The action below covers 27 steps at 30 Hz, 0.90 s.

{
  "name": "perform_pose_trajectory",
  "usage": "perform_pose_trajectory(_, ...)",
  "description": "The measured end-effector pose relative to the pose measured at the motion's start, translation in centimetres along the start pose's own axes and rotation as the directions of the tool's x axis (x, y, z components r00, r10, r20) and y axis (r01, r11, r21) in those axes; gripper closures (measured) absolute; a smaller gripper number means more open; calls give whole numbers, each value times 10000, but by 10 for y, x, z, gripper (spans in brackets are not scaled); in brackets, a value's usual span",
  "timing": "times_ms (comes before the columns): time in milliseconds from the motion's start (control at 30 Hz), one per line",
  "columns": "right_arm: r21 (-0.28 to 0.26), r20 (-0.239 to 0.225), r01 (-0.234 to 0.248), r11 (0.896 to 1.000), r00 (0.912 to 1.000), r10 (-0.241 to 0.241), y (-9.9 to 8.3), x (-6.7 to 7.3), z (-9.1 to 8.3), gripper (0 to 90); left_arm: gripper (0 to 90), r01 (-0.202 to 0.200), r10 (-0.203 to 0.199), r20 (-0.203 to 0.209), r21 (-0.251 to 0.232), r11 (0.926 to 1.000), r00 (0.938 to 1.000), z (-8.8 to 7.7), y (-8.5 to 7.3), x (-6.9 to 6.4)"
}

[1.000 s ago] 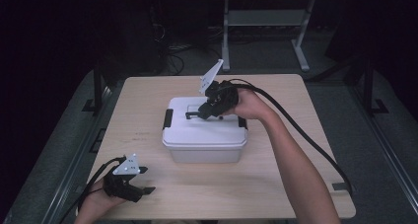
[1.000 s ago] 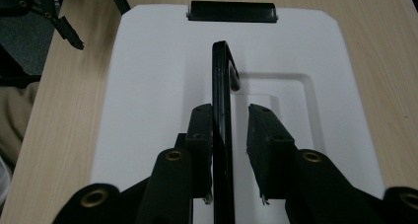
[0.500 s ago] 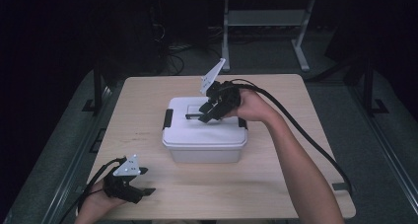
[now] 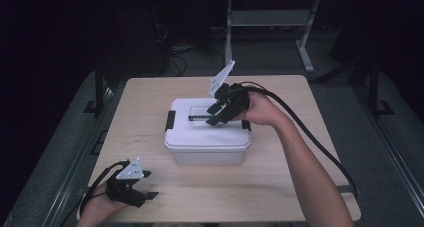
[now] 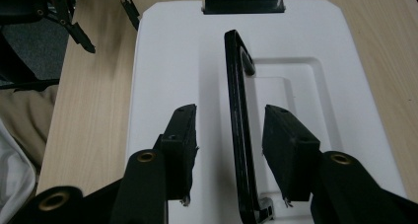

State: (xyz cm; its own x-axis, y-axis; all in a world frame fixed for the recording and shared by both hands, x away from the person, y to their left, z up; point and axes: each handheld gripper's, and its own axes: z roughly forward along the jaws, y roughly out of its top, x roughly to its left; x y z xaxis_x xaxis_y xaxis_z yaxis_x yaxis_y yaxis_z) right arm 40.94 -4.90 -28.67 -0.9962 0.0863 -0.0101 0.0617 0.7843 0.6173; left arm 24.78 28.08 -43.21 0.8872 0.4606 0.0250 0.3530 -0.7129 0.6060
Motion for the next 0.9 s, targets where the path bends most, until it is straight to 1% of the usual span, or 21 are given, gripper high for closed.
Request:
perform_pose_trajectory(67, -83, 4, -12, 10000, 10000, 12, 1, 0, -2, 556, 272, -17, 17, -3, 31, 10000, 10000, 0, -1, 1)
perform_pose_trajectory(133, -110, 77, 2, 9999, 10000, -1, 1, 1, -5, 553, 272, 53, -53, -2, -10, 10000, 10000, -1, -1, 1)
perform_pose_trajectory(233, 70, 165, 46, 10000, 9999, -47, 0, 2, -8, 544, 270, 71, -70, 41, -79, 9999, 10000, -1, -1, 1)
perform_pose_trajectory(467, 105, 295, -11, 9999, 9996, 7, -1, 4, -14, 519, 267, 89, -89, 64, -83, 9999, 9999, -1, -1, 1)
perform_pose_trajectory(567, 5, 447, -85, 10000, 9990, 84, -6, 3, -17, 498, 267, 132, -131, 106, -97, 9999, 9999, 0, -3, 1)
perform_pose_trajectory(667, 0, 497, -134, 9999, 9987, 134, -10, 3, -18, 489, 267, 163, -162, 122, -106, 9998, 9998, 0, -3, 1)
perform_pose_trajectory(733, 48, 500, -327, 9995, 9982, 325, -12, 4, -22, 473, 267, 139, -137, 119, -120, 9998, 9998, 0, -2, 1)
perform_pose_trajectory(833, 54, 639, -301, 9995, 9975, 297, -12, 6, -26, 450, 267, 101, -100, 85, -88, 9999, 9999, 0, -2, 2)
perform_pose_trajectory(900, -36, 716, -325, 9995, 9969, 327, -12, 7, -30, 442, 267, 181, -181, 29, -159, 9997, 9998, -1, -2, 2)
